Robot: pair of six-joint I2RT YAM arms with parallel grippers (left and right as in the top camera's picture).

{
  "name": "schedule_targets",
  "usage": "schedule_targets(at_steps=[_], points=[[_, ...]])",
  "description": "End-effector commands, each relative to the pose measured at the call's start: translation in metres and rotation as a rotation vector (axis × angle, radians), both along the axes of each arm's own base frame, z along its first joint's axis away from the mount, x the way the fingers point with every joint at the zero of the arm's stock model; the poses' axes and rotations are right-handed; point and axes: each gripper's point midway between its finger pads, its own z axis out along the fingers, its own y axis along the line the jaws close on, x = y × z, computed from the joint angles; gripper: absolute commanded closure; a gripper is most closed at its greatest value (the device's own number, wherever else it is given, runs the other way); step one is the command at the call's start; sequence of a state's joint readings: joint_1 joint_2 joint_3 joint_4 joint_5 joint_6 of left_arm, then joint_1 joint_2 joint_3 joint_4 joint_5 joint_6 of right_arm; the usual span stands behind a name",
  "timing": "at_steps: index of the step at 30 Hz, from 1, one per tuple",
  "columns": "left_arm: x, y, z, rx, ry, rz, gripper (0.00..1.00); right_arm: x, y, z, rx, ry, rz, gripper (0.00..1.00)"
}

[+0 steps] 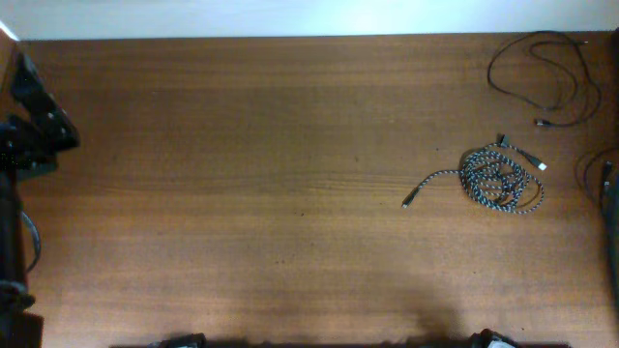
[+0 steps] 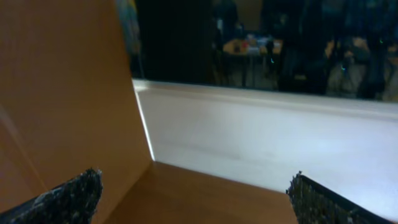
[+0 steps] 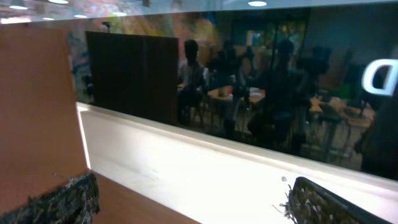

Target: Untangle cables

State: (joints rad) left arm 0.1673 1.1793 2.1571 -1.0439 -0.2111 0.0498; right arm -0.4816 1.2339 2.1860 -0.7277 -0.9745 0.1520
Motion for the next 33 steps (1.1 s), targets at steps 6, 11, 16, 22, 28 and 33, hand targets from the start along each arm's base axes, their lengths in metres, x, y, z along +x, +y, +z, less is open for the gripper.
schedule_targets(at_steps=[6, 11, 16, 22, 28, 33], points=[[0.015, 0.012, 0.067, 0.059, -0.275, 0.055, 0.01, -0.142, 0.062, -0.065, -0.182, -0.269, -0.028, 0.01], [-0.160, -0.020, 0.002, 0.085, -0.475, 0.040, 0.01, -0.235, 0.089, -0.070, -0.236, -0.459, -0.040, 0.01], [-0.238, -0.085, -0.030, 0.166, -0.645, -0.256, 0.01, -0.359, 0.136, -0.106, -0.347, -0.772, -0.116, 0.01], [-0.262, -0.143, -0.055, 0.271, -0.639, -0.514, 0.01, -0.407, 0.167, -0.106, -0.397, -0.919, -0.154, 0.01], [-0.278, -0.144, -0.066, 0.284, -0.668, -0.518, 0.01, -0.410, 0.164, -0.089, -0.177, -0.891, -0.134, 0.01], [-0.273, -0.139, -0.065, 0.290, -0.661, -0.424, 0.01, -0.344, 0.115, -0.090, -0.081, -0.760, -0.070, 0.01]])
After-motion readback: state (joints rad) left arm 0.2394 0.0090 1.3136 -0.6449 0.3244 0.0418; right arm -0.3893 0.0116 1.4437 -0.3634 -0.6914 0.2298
